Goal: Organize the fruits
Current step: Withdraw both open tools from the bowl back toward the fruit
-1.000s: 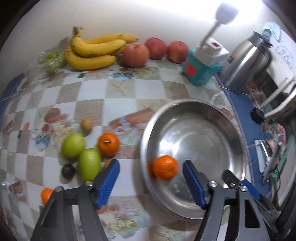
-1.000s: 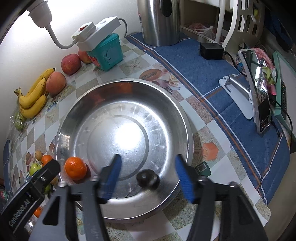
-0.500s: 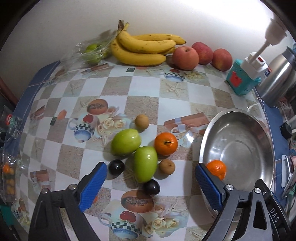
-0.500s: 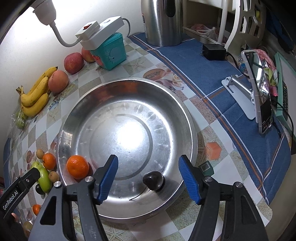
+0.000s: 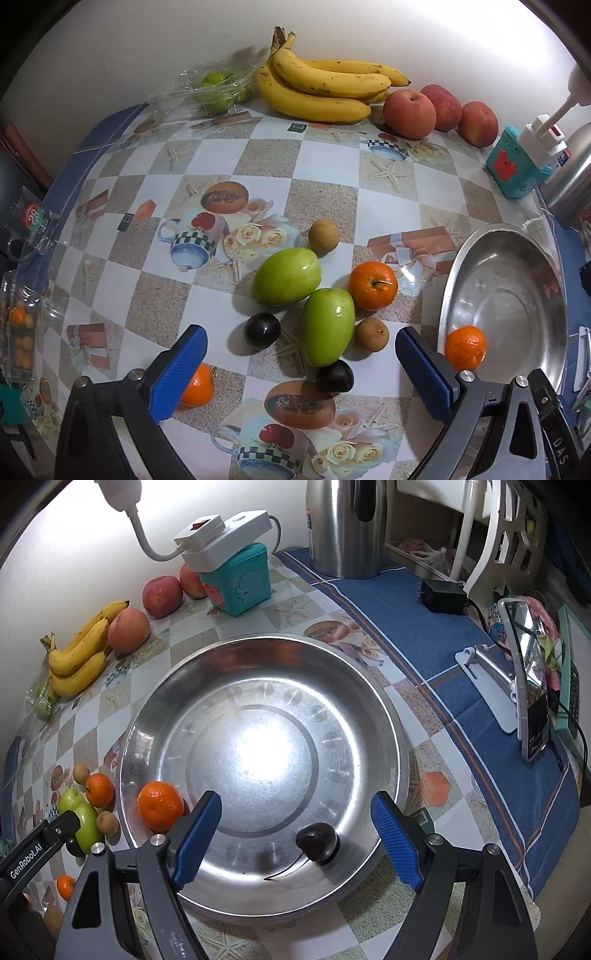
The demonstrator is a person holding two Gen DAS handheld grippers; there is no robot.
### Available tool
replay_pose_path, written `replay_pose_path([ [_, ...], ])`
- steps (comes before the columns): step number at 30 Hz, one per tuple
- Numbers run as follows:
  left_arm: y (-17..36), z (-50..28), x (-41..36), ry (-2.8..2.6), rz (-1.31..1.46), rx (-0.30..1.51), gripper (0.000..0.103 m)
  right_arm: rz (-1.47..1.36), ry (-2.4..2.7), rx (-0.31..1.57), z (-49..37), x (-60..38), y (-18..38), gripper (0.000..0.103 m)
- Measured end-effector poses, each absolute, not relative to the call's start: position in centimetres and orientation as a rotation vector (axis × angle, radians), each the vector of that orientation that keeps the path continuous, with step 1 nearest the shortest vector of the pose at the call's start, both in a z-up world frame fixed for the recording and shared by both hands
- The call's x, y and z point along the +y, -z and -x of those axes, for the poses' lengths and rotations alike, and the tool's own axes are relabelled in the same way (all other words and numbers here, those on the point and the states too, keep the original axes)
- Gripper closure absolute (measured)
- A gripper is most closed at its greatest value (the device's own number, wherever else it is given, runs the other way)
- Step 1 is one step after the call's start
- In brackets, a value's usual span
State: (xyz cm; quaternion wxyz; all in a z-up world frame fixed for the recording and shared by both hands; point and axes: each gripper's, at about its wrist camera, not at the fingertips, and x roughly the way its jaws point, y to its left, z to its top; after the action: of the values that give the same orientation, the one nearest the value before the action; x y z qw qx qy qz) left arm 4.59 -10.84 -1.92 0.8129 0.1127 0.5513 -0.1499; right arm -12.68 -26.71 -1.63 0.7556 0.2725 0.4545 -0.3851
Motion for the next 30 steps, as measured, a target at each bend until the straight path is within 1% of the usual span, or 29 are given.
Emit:
replay_pose_path([
  [3,2.0,-4.6,-10.8,0.320,-0.253,1.173,0.000,-0.584,0.836,0.998,12.5,-26.5,1.7,0.019],
  [4,2.1,-4.6,-10.7,0.318,-0.259,1.172,0.000,-0.579,0.836,1.003,12.4,-26.4,1.7,0.015],
  [5,2.1,-4.6,-10.6,0.316,-0.263,1.172,0.000,-0.578,0.833,1.004,12.3,-26.4,1.7,0.006],
  [6,2.1,-4.6,-10.5,0.315,-0.266,1.170,0.000,-0.578,0.828,1.004,12.2,-26.4,1.8,0.004],
  [13,2.0,-4.9,-8.8,0.279,-0.270,1.161,0.000,-0.549,0.814,1.030,11.7,-25.6,1.8,0.004],
  [21,1.5,-5.0,-6.3,0.228,-0.287,1.125,0.000,-0.525,0.758,0.994,10.8,-24.0,1.1,0.004],
  [30,0.8,-4.9,-2.8,0.178,-0.224,1.121,0.000,-0.486,0.660,0.999,9.1,-20.6,0.9,0.004],
])
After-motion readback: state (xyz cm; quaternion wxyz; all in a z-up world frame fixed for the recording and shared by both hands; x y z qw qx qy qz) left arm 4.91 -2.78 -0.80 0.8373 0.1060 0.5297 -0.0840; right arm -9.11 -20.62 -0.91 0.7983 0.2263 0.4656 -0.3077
